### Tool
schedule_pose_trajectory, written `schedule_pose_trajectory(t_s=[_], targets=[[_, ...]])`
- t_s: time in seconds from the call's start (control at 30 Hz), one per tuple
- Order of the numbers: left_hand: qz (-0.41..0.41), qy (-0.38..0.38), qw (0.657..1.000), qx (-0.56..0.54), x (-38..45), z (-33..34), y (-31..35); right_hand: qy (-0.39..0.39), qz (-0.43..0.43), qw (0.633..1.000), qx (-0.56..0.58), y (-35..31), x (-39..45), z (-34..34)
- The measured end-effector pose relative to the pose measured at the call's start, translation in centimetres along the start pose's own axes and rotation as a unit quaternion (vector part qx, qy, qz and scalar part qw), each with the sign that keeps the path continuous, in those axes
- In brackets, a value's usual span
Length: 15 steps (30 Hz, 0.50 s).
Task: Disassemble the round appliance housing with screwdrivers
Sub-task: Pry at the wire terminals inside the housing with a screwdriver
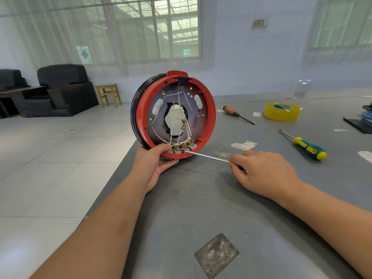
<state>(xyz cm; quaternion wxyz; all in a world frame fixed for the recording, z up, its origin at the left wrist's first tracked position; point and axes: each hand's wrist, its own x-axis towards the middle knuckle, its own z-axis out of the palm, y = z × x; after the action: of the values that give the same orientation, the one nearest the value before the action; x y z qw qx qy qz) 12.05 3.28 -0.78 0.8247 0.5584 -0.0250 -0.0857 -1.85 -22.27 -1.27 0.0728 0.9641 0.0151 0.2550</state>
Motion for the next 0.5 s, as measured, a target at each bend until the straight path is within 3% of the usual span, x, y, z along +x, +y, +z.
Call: schedule_pose_trajectory(t_s=[0.5], targets=[[0.024, 0.009, 0.999, 0.027, 0.06, 0.21, -0.53, -0.017, -0.014, 1.0, 0.015, -0.59, -0.21, -0.41]])
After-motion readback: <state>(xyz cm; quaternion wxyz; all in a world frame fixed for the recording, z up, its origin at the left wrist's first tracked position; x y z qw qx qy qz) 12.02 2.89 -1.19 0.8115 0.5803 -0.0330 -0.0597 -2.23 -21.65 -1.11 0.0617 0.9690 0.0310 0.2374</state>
